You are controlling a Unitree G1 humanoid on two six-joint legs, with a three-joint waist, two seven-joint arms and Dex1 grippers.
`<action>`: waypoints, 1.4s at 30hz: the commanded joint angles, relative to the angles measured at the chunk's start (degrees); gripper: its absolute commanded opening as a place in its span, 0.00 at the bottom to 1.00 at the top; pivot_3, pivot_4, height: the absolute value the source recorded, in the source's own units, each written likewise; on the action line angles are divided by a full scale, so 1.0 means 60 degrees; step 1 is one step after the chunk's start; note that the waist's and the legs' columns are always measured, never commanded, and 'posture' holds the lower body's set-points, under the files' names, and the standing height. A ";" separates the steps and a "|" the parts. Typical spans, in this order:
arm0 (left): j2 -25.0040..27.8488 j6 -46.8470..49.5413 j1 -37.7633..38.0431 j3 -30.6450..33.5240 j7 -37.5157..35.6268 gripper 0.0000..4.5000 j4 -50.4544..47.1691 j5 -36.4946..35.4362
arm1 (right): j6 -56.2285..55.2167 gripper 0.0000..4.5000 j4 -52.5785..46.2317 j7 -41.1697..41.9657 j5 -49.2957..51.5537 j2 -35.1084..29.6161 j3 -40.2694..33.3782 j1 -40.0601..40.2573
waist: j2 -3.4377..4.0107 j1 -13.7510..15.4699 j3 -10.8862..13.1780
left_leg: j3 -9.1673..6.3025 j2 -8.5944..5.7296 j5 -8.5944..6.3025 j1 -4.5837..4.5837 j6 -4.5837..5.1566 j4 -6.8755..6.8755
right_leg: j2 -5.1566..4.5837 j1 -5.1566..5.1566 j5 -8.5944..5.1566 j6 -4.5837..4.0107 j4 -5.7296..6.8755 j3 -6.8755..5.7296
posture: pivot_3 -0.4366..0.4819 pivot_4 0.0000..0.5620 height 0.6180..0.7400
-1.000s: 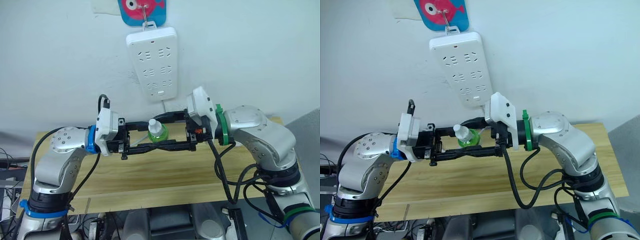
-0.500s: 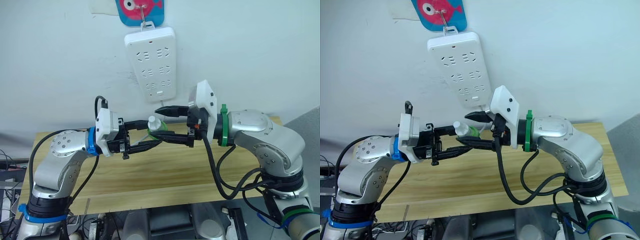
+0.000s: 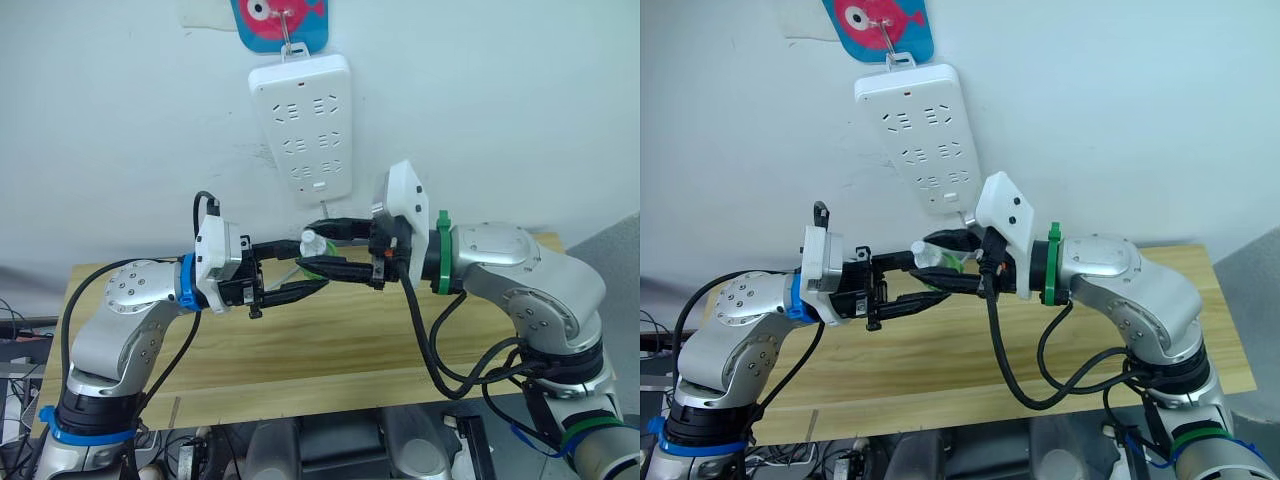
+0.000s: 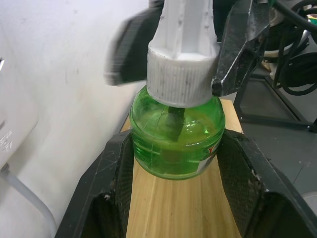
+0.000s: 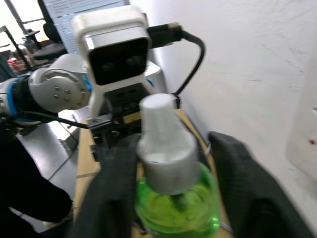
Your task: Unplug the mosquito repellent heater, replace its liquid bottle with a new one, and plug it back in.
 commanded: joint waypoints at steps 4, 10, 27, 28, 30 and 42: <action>0.0067 -0.0137 -0.0152 0.0019 -0.0042 0.48 -0.0277 -0.0177 | -0.0040 0.25 -0.0263 0.0101 0.0234 -0.0116 -0.0007 -0.0129 | 0.0000 0.0000 0.0000 | 0.0000 0.0000 0.0000 0.0000 0.0001 -0.0001 | 0.0000 0.0000 0.0000 0.0000 -0.0001 0.0000 | 0.27 0.62 1.00; 0.0232 0.0137 -0.0256 -0.0073 -0.0401 0.48 -0.0176 -0.0421 | -0.0720 0.25 -0.0106 0.0928 0.0184 -0.0177 0.0225 -0.0206 | 0.0000 0.0002 0.0000 | 0.0000 0.0000 -0.0001 0.0000 0.0002 -0.0001 | 0.0000 0.0000 0.0000 0.0000 -0.0002 0.0001 | 0.28 0.63 1.00; 0.0971 0.1653 -0.1165 -0.0165 -0.2358 0.48 0.0280 -0.1742 | -0.2781 0.25 0.0862 0.4026 -0.0188 -0.0468 0.1201 -0.0234 | 0.0001 0.0006 0.0001 | 0.0000 0.0001 0.0000 0.0000 0.0001 -0.0002 | 0.0002 0.0000 0.0000 0.0000 -0.0004 -0.0002 | 0.29 0.63 1.00; 0.1000 0.1743 -0.1206 -0.0198 -0.2467 0.48 0.0271 -0.1802 | -0.2851 0.25 0.0910 0.4153 -0.0201 -0.0453 0.1242 -0.0242 | 0.0001 0.0006 0.0002 | 0.0000 0.0001 0.0000 0.0000 0.0001 -0.0002 | 0.0002 0.0000 0.0000 0.0000 -0.0004 -0.0002 | 0.29 0.62 1.00; 0.0999 0.1849 -0.1320 -0.0240 -0.2623 0.48 0.0300 -0.1861 | -0.3032 0.25 0.1036 0.4377 -0.0287 -0.0408 0.1352 -0.0265 | 0.0002 0.0008 0.0002 | 0.0000 0.0001 -0.0001 0.0000 0.0001 -0.0002 | 0.0002 0.0000 0.0000 0.0000 -0.0005 -0.0002 | 0.29 0.62 1.00; 0.0638 0.1500 -0.1483 -0.0274 -0.2677 0.48 0.0421 -0.1445 | -0.3290 0.25 0.1216 0.4942 -0.0410 -0.0436 0.1504 -0.0249 | 0.0001 0.0015 0.0002 | 0.0000 0.0001 0.0000 0.0000 -0.0001 -0.0002 | 0.0002 0.0000 0.0000 0.0000 -0.0007 -0.0002 | 0.30 0.62 1.00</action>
